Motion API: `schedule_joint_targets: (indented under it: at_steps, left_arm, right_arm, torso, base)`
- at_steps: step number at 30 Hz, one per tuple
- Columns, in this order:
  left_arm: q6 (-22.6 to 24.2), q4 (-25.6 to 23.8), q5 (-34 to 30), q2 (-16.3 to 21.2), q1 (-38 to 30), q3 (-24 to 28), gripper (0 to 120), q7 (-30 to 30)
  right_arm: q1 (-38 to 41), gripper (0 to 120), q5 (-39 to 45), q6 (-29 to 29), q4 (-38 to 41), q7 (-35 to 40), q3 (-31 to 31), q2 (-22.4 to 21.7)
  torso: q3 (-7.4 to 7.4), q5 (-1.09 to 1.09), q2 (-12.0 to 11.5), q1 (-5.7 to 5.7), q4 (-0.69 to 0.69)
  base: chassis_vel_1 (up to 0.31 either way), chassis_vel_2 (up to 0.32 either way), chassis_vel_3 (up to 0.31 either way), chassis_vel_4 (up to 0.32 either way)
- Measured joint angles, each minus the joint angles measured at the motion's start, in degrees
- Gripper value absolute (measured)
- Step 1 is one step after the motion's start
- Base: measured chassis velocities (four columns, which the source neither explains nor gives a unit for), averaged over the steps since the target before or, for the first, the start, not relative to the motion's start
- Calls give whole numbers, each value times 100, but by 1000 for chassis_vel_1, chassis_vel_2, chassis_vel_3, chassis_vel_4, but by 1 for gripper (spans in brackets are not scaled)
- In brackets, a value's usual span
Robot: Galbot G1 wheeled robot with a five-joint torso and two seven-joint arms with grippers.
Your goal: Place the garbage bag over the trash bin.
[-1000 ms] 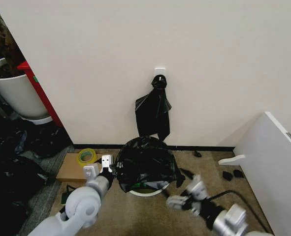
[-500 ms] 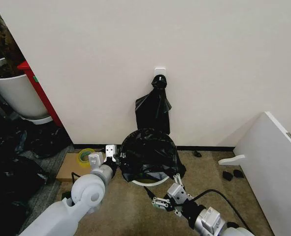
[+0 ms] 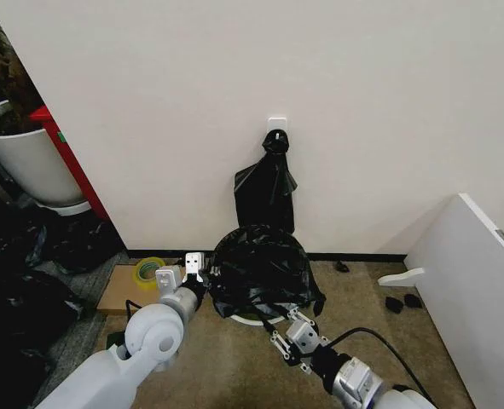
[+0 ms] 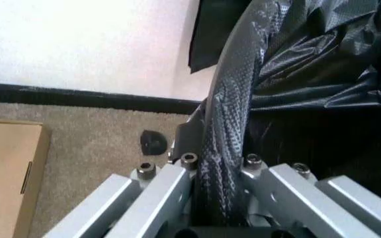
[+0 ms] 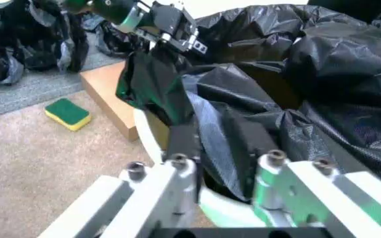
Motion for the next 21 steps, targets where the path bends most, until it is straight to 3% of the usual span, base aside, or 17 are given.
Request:
schedule_joint_targets:
  at_steps: [2, 4, 11, 17, 21]
  left_arm:
    - [0, -8, 0, 2, 6, -1, 1, 4]
    - [-3, -47, 1, 11, 64, -16, 1, 22]
    - [-17, -63, -6, 2, 115, -53, 1, 20]
    - [-27, 7, -263, -80, 21, -186, 1, -112]
    - [11, -62, -466, -68, -16, -237, 1, -189]
  right_arm:
    - [3, 10, -4, 0, -1, 14, 2, 5]
    - [20, 0, -49, 1, -15, 57, 6, 12]
    - [-54, 0, -67, 69, 20, 23, -5, -8]
    - [-526, 0, -328, 377, 200, -508, -70, -213]
    - [-521, 0, -655, 584, -189, -614, -178, -216]
  torso:
    - [0, 0, 0, 0, 0]
    - [0, 0, 0, -1, 0]
    - [0, 0, 0, -1, 0]
    - [-1, -1, 0, -1, 0]
    - [0, 0, 0, -1, -1]
  base:
    - [0, 0, 0, 0]
    - [0, 0, 0, 0]
    - [0, 0, 0, 0]
    - [0, 0, 0, 0]
    - [0, 0, 0, 0]
